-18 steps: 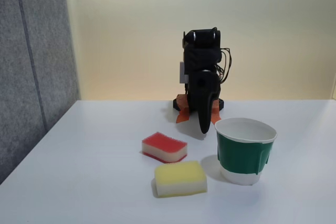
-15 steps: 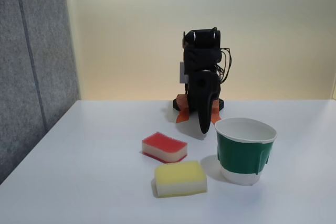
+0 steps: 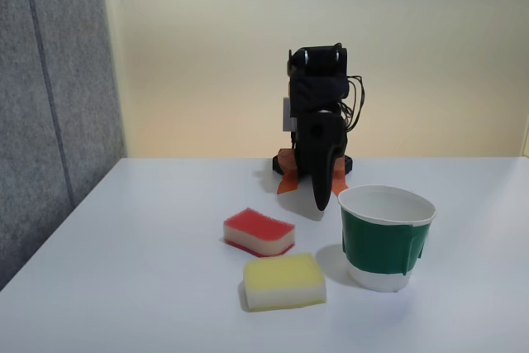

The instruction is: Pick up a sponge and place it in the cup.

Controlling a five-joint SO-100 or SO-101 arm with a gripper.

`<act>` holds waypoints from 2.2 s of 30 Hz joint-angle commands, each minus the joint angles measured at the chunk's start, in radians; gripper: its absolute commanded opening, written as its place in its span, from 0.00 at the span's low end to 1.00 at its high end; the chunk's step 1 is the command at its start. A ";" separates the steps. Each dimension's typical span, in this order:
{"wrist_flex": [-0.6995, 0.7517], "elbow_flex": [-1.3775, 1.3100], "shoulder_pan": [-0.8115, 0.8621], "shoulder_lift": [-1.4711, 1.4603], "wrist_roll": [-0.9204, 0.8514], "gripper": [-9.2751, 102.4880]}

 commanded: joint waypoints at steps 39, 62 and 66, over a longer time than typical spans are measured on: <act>0.026 -0.908 0.149 -0.965 -0.046 0.08; 0.147 -1.569 0.325 -1.575 -0.618 0.08; 0.198 -1.523 0.353 -1.566 -0.577 0.08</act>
